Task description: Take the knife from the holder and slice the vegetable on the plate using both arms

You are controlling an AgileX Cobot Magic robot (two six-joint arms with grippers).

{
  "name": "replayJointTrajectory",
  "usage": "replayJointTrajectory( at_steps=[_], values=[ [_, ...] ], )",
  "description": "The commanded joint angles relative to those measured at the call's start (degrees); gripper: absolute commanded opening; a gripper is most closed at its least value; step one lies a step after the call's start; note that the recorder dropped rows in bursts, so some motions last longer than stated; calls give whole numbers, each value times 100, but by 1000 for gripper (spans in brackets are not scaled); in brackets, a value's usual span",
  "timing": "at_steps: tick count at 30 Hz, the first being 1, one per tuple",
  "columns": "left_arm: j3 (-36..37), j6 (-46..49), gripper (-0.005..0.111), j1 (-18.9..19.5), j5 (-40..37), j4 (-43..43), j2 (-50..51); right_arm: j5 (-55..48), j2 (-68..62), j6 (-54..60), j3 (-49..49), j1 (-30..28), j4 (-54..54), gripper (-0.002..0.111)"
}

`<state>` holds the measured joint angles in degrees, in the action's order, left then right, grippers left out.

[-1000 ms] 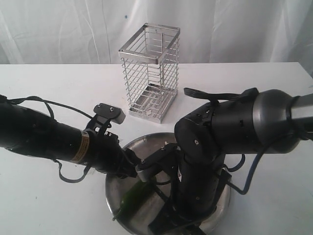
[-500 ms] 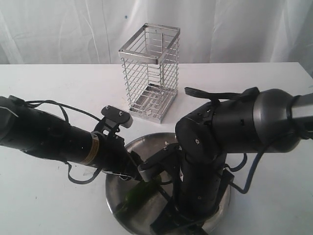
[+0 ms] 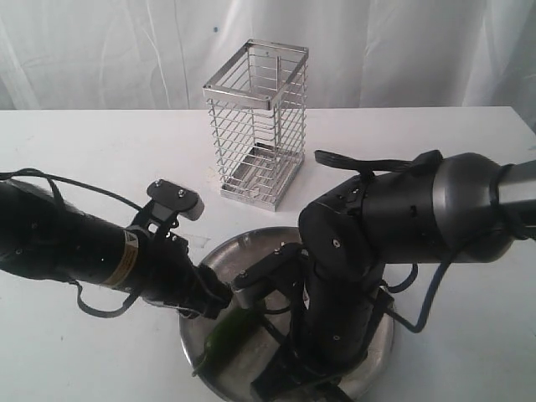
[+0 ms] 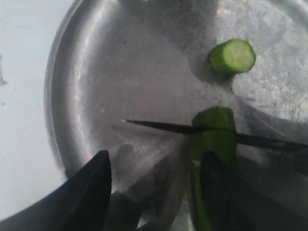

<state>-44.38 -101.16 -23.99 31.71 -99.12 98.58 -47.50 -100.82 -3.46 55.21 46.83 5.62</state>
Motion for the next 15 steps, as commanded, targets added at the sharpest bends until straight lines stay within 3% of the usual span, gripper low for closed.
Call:
replayJointTrajectory(
  at_steps=[1,15],
  values=[
    [154,7,59,-10,50,-83,15,106,-118,77,85,12,18,0],
    [169,96,59,-274,116,-83,378,-271,-841,223,977,12,-16,0]
  ],
)
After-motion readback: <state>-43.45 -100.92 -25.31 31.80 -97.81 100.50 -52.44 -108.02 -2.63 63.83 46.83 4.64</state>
